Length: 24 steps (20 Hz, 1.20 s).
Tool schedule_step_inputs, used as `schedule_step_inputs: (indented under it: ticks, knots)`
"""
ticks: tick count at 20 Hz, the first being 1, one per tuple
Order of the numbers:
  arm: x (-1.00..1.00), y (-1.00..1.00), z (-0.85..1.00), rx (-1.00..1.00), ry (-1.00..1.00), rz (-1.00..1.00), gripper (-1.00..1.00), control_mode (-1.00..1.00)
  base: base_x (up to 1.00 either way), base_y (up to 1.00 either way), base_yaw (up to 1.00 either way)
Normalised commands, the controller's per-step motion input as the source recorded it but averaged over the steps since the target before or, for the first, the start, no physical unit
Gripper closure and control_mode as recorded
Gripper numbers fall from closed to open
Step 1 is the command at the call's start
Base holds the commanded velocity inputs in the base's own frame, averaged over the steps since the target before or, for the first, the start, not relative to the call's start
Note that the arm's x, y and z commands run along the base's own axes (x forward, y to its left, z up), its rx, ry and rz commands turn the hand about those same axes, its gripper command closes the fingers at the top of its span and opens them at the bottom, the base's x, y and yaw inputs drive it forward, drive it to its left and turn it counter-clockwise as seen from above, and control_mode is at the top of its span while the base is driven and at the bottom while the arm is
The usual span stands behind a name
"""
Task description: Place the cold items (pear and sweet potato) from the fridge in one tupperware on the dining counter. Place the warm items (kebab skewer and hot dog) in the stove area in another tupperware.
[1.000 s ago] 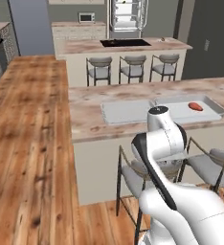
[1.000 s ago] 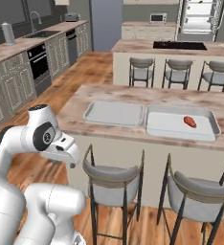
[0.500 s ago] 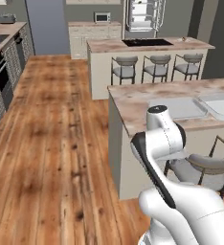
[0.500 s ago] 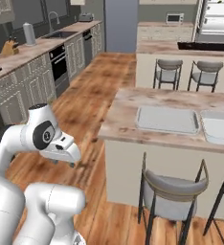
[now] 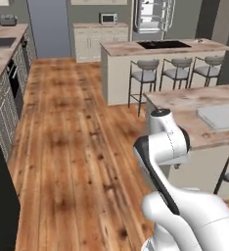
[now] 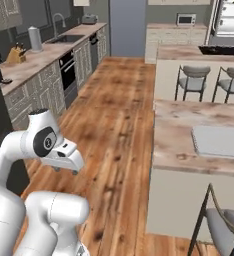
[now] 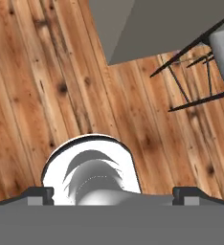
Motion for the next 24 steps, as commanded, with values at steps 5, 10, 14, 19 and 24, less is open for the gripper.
schedule_step_inputs:
  ticks: [5, 10, 14, 19, 24]
  knots:
    - [0.0, 0.0, 0.0, 0.0, 0.0, 0.0, -1.0, 1.0, 0.98, 0.83, -0.15]
    - [0.0, 0.0, 0.0, 0.0, 0.0, 0.0, -1.0, 1.0, 1.0, 0.53, -0.17]
    - [0.0, 0.0, 0.0, 0.0, 0.0, 0.0, -1.0, 1.0, 1.0, 0.26, -0.23]
    - [0.0, 0.0, 0.0, 0.0, 0.0, 0.0, -1.0, 1.0, 1.0, 0.24, -0.17]
    - [0.0, 0.0, 0.0, 0.0, 0.0, 0.0, -1.0, 1.0, 1.0, 0.3, -0.09]
